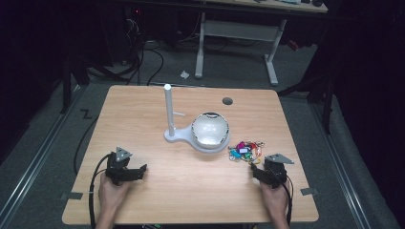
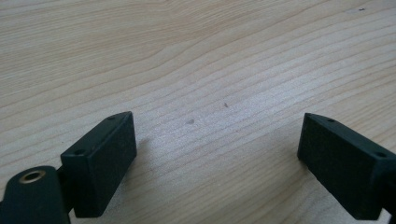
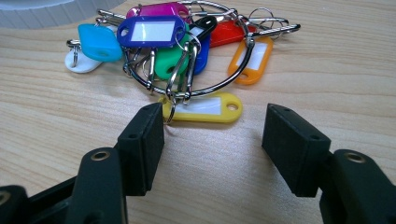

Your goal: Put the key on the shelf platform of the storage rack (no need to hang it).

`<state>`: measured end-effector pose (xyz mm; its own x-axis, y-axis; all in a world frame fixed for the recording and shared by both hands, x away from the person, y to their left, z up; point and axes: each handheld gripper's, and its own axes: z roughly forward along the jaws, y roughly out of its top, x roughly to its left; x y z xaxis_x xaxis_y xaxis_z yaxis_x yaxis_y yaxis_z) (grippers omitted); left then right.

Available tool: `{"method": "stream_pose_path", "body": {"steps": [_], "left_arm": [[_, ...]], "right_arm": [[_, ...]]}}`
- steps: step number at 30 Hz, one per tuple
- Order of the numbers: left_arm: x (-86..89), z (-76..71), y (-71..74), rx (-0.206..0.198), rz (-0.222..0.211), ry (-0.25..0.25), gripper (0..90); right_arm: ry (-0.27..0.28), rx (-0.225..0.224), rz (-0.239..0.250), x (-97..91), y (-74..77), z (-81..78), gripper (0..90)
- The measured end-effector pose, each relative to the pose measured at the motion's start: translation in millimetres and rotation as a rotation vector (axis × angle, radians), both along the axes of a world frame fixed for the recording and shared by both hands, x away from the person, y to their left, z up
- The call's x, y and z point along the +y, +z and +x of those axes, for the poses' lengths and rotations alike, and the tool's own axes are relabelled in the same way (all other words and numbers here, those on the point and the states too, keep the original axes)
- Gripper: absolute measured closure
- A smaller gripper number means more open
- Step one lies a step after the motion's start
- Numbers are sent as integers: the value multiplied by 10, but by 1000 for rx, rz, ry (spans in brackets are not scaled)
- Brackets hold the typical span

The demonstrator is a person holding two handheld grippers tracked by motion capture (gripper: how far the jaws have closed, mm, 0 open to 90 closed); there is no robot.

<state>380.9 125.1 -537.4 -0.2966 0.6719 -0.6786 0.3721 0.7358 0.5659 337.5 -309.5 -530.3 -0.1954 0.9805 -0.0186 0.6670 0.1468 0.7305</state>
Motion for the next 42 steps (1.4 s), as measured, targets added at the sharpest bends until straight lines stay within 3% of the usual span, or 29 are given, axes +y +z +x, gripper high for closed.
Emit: {"method": "stream_pose_path", "body": {"steps": [21, 29, 32, 42], "left_arm": [[4, 8, -3, -8, 9, 4, 132], [9, 10, -1, -12, 9, 7, 144], [8, 10, 0, -11, 7, 10, 148], [10, 11, 0, -13, 8, 10, 150]], "right_arm": [[31, 5, -3, -16, -1, 8, 348], [22, 12, -2, -44, 33, -4, 381], [38, -12, 7, -38, 98, -50, 397], [79, -16, 20, 40, 164, -125, 423]]}}
